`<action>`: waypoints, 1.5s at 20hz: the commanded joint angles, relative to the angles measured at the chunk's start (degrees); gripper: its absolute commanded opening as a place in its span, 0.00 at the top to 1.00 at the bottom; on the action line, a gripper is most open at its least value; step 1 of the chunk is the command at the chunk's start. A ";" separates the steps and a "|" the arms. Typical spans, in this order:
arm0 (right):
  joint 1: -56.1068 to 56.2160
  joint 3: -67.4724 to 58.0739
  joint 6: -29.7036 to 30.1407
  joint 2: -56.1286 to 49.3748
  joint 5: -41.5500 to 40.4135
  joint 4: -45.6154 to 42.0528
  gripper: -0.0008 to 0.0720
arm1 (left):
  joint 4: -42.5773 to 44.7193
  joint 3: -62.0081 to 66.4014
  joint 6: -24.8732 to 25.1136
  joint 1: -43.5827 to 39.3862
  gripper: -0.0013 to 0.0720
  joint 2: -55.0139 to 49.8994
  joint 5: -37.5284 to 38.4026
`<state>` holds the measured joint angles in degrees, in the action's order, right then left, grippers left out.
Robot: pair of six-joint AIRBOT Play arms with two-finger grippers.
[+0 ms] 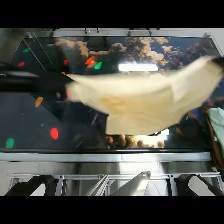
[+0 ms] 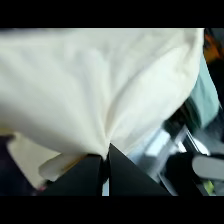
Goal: Fold the shirts.
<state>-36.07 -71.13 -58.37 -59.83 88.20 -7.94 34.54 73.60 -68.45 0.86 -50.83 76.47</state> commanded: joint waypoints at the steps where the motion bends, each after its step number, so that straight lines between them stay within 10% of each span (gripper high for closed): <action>1: -6.05 -0.07 5.66 12.28 -2.56 26.14 0.96 | 0.28 10.91 2.12 16.55 0.95 15.52 -3.37; 7: -6.21 -6.71 13.22 20.46 -13.18 30.16 0.96 | 0.48 26.40 4.52 24.57 0.95 9.29 -0.48; 19: 25.57 -5.40 13.40 -10.67 -29.40 -11.41 0.96 | 0.44 33.55 5.66 13.05 0.95 -38.62 9.77; 20: 27.58 -5.44 13.38 -15.98 -32.65 -11.06 0.94 | 0.33 33.55 5.64 12.81 0.85 -42.18 8.17; 22: 28.98 -5.53 13.40 -24.81 -37.46 -7.37 0.36 | 0.17 33.55 5.60 12.85 0.18 -48.54 3.78; 23: 28.57 -5.70 13.38 -27.96 -37.13 -5.68 0.33 | 0.28 33.55 5.51 13.07 0.00 -51.04 1.46; 28: 21.35 -5.66 8.83 -31.78 -17.84 -6.56 0.33 | 0.44 33.55 5.33 17.77 0.00 -58.55 10.23; 30: 18.75 -4.04 6.05 -31.47 -7.45 -9.94 0.61 | 0.44 31.02 3.91 18.93 0.01 -59.69 18.05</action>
<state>-14.17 -76.36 -48.66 -89.95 66.74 -14.85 34.87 106.50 -63.37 17.89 -107.44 85.27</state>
